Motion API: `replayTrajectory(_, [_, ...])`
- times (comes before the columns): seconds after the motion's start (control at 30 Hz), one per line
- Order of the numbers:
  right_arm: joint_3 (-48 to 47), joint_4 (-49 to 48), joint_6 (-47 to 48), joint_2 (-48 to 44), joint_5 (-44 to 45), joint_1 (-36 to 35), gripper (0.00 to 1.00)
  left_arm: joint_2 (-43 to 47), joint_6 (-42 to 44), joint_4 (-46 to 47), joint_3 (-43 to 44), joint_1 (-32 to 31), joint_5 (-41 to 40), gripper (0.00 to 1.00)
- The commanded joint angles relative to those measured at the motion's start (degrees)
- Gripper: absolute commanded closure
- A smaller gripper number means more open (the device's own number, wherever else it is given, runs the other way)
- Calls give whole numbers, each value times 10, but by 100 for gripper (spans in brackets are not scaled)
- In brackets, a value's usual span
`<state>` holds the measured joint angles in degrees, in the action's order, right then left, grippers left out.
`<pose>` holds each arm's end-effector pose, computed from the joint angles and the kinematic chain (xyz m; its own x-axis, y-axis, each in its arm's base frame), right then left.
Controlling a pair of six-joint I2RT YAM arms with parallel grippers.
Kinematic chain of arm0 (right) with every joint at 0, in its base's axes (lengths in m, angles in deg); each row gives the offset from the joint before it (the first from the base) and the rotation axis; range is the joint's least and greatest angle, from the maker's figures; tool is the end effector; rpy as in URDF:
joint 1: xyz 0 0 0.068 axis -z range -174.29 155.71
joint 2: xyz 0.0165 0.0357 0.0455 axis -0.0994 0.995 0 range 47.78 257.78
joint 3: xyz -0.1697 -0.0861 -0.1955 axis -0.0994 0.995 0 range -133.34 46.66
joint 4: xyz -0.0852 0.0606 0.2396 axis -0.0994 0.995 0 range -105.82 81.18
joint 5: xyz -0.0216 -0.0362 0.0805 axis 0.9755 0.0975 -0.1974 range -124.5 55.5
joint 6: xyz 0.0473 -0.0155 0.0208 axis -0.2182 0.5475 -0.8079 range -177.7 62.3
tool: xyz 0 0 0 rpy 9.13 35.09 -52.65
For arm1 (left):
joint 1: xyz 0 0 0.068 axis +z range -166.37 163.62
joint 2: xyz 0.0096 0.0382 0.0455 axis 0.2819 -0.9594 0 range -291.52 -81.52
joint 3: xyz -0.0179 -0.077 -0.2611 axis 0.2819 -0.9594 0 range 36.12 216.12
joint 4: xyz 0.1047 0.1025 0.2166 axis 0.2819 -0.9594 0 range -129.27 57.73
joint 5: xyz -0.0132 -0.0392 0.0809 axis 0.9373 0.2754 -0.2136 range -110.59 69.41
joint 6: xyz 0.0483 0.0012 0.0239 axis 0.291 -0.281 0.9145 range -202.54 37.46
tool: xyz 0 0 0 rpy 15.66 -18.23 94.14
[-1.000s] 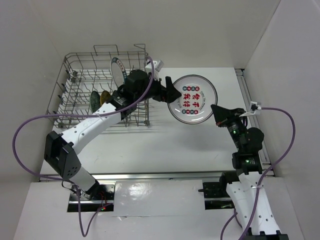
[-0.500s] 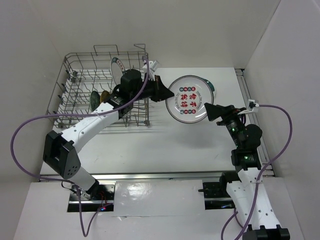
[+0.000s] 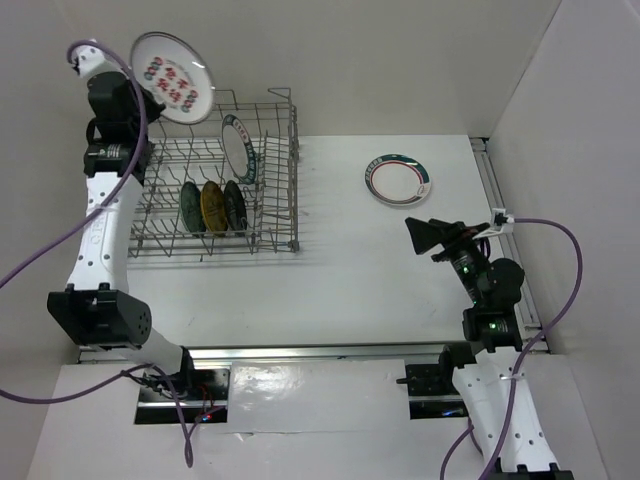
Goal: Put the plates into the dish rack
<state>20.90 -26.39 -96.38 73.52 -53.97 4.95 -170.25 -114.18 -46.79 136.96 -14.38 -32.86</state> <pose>0.1327 0.0136 0.3079 -0.0690 0.5884 -0.8056 -0.3802 0.7311 0.5665 0.3492 0.0198 0.4828 0.0932 -0.5097 -0.8553 -0.2318 0.8243 -0.5165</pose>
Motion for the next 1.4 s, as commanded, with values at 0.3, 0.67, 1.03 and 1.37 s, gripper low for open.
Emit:
replayTrajectory(0.3, [12, 39, 44, -3, -16, -50, 0, -15, 191, 221, -132, -15, -176, 100])
replayTrajectory(0.67, [1, 39, 44, 7, -28, -57, 0, -43, 347, 384, -213, -72, -235, 100])
replayTrajectory(1.03, [6, 44, 39, 7, -33, -62, 0, -92, 372, 376, -180, -79, -284, 100])
replayTrajectory(1.37, [0, 49, 39, 7, -33, -62, 0, -143, 352, 344, -150, -89, -279, 100])
